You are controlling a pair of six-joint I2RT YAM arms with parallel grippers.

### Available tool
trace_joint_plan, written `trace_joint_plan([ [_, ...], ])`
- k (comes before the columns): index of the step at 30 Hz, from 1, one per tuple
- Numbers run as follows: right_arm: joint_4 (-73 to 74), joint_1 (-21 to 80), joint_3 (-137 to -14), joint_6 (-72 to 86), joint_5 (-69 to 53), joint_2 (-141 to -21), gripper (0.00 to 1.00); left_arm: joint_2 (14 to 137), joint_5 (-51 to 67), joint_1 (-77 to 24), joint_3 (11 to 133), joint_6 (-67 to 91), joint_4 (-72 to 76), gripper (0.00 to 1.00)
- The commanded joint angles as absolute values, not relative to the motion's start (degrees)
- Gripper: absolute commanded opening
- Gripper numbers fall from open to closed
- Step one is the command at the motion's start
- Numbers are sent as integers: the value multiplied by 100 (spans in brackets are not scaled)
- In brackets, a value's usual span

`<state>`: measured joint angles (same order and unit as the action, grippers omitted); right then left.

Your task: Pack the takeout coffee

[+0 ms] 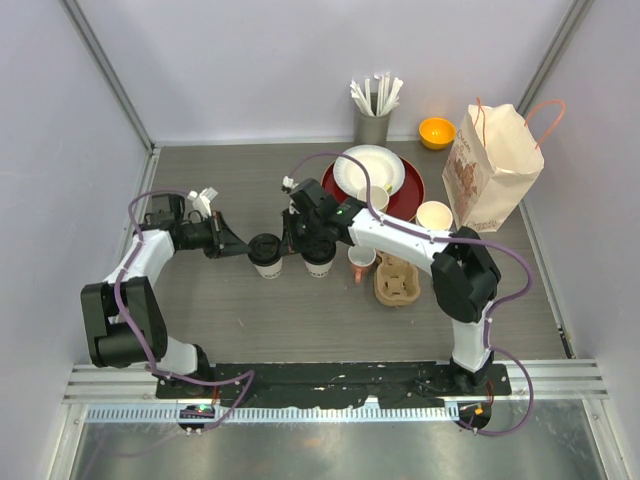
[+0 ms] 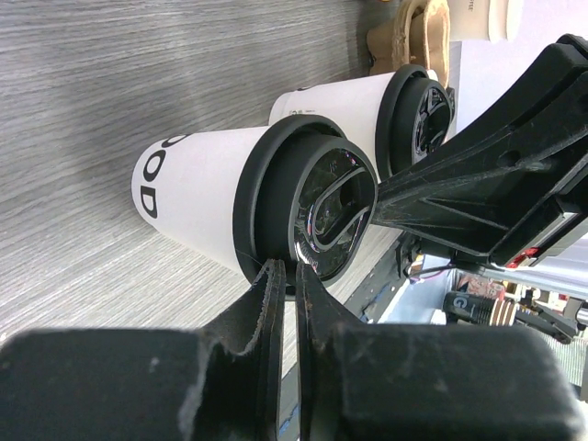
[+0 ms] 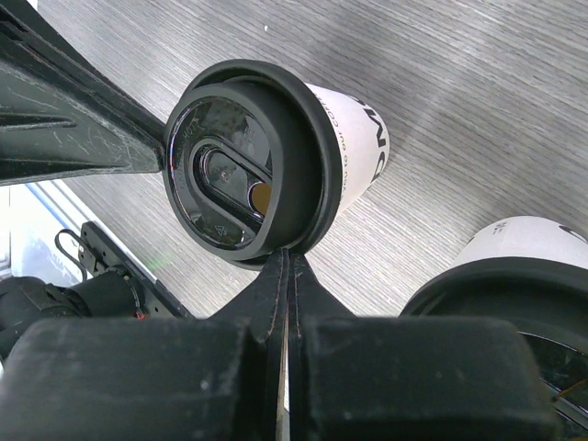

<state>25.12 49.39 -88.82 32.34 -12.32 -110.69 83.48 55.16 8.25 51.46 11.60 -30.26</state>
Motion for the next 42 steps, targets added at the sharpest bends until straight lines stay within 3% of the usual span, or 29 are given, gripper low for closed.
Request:
trace_joint_plan([
  [1,2865,5098,-8332,3243,-668,-11549,1,8596,4491,809,4975,809,-3278,9],
  [28,2953,5133,-9756,2584,-765,-11127,4,7919,4781,896,5563,1538,-2742,14],
  [34,3102,5133,-9861,2461,-703,-10952,11,7726,4737,932,5651,1433,-2733,19],
  [39,3225,5124,-9809,2251,-352,-10547,27,7611,4667,967,5625,1345,-2777,33],
  [42,3296,5072,-9765,2180,-308,-10345,36,7620,4588,993,5450,1441,-2786,35],
])
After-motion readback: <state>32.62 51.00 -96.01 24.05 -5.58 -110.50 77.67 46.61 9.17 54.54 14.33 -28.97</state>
